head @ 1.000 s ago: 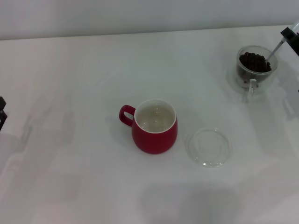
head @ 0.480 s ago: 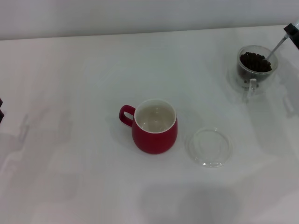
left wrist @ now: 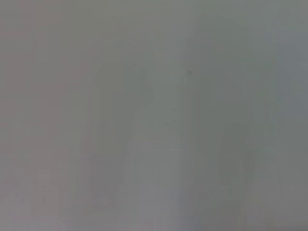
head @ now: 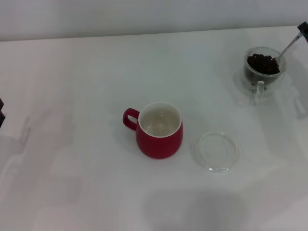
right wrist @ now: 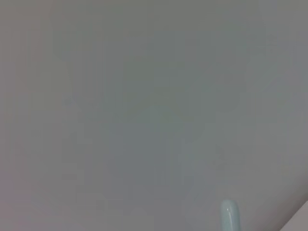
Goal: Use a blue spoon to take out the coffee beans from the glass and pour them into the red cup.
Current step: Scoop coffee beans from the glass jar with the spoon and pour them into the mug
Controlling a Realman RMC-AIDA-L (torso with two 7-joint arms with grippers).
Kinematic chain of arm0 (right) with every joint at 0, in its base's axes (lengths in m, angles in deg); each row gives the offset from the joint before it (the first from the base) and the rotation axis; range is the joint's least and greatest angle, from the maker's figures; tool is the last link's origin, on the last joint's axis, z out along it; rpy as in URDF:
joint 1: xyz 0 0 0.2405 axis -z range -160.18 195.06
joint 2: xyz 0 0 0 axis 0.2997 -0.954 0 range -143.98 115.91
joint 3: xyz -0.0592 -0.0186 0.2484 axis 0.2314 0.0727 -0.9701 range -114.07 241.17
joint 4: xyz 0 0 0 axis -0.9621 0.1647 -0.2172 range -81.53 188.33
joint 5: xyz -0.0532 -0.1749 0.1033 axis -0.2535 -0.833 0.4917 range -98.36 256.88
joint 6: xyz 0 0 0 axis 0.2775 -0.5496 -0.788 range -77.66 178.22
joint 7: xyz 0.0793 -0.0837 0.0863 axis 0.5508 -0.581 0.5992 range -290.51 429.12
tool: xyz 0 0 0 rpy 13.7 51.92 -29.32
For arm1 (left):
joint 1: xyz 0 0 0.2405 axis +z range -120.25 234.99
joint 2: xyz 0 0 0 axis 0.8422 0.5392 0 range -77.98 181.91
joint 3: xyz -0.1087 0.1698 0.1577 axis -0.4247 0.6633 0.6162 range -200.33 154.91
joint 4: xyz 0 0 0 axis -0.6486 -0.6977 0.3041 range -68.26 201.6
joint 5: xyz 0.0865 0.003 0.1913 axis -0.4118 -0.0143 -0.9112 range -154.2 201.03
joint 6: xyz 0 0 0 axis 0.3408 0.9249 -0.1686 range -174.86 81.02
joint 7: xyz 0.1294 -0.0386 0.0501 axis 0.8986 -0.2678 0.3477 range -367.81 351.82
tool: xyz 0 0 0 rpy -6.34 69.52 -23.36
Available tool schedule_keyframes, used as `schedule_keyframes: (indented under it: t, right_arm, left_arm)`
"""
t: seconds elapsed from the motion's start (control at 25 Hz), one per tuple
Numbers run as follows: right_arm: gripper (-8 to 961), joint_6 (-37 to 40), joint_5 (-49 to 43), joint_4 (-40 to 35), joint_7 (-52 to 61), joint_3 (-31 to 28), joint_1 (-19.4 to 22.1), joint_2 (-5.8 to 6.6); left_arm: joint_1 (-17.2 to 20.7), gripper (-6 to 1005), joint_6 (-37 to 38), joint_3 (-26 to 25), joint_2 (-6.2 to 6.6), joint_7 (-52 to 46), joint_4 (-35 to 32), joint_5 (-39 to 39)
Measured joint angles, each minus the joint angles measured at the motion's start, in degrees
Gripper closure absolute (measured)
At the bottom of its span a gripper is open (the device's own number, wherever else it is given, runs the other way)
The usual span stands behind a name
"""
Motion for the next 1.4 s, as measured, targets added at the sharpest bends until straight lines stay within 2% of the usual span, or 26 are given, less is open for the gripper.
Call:
schedule_keyframes:
  t: [0.8,1.4]
  right_arm:
    - [817,0.1,-0.1,0.3,9.7,0.1,0.6,0.08]
    - [816,-0.8,-1.2,0.0,25.0,3.5,1.2,0.39]
  left_arm:
    - [-0.4,402,0.7,0.0,0.0,0.0,0.0,0.0]
    - [-0.7,405,1.6,0.0,-0.04,0.0,0.2,0.0]
